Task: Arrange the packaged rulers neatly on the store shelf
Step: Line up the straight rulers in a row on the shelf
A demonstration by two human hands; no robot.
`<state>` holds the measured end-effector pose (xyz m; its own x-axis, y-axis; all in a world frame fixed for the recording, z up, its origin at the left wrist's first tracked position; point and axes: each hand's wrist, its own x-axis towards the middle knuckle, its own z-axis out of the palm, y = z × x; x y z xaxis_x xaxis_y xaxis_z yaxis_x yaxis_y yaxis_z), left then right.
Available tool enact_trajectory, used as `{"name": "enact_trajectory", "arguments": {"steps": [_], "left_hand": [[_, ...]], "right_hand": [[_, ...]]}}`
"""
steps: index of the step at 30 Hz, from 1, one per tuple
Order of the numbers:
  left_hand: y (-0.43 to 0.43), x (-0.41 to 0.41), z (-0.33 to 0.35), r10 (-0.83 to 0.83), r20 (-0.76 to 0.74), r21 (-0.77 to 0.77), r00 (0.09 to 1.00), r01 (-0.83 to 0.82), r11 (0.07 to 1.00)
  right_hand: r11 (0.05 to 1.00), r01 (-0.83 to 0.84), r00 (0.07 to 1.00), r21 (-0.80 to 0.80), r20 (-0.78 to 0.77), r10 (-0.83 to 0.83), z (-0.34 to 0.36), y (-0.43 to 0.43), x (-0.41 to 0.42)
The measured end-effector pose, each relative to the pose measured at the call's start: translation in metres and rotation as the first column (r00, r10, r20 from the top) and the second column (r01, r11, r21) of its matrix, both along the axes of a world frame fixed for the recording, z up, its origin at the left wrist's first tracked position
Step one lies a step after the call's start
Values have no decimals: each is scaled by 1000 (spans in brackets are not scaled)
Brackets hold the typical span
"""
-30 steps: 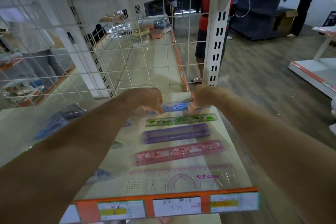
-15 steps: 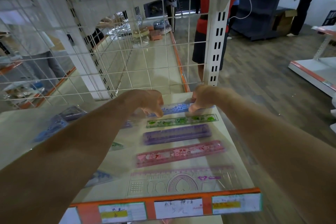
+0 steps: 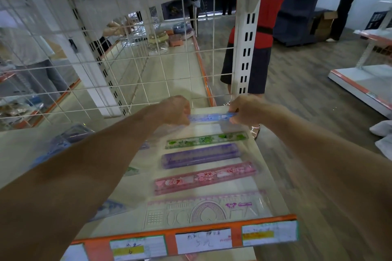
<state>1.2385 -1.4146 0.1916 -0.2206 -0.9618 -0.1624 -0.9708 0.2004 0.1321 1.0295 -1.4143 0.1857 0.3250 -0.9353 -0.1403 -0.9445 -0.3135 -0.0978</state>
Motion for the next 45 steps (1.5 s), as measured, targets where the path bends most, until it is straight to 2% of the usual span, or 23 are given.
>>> {"name": "enact_trajectory", "arguments": {"steps": [2, 4, 9, 13, 16, 24, 27, 30, 35, 38, 40, 45], "left_hand": [[2, 3, 6, 18, -35, -90, 999, -21, 996], [6, 9, 6, 24, -23, -88, 999, -25, 996], [16, 25, -4, 84, 46, -22, 995, -83, 996], [18, 27, -3, 142, -79, 20, 987, -141, 990], [19, 20, -3, 122, -92, -14, 988, -124, 992], [16, 19, -5, 123, -46, -44, 991, -125, 991], [15, 17, -5, 136, -21, -99, 991, -137, 986], [16, 21, -1, 113, 29, -175, 993, -106, 979], [21, 16, -1, 110, 100, -126, 989, -97, 987], [18, 16, -1, 121, 65, -111, 991, -113, 987], [17, 14, -2, 111, 77, -76, 991, -105, 992], [12, 13, -3, 60, 99, -78, 993, -53, 996]], "right_hand": [[998, 0, 998, -66, 62, 5, 3, -1, 0], [995, 9, 996, -97, 94, 0, 2, -1, 1], [994, -26, 998, -102, -51, 20, -16, -7, 5], [997, -41, 999, -70, -24, 39, -15, -9, 10], [998, -42, 999, -44, 24, 43, -14, -10, 14], [999, 30, 993, -23, 112, -27, -18, -13, 8], [1000, -1, 989, -31, 147, 6, -19, -13, 5], [991, -36, 975, -127, 213, 63, -17, -12, 2], [991, -85, 985, -103, 143, 99, -19, -7, 5], [981, -74, 957, -177, 263, 120, -21, -6, 2], [979, -62, 956, -197, 270, 114, -23, -5, 2], [993, -71, 971, -96, 220, 91, -16, -16, 1]]}}
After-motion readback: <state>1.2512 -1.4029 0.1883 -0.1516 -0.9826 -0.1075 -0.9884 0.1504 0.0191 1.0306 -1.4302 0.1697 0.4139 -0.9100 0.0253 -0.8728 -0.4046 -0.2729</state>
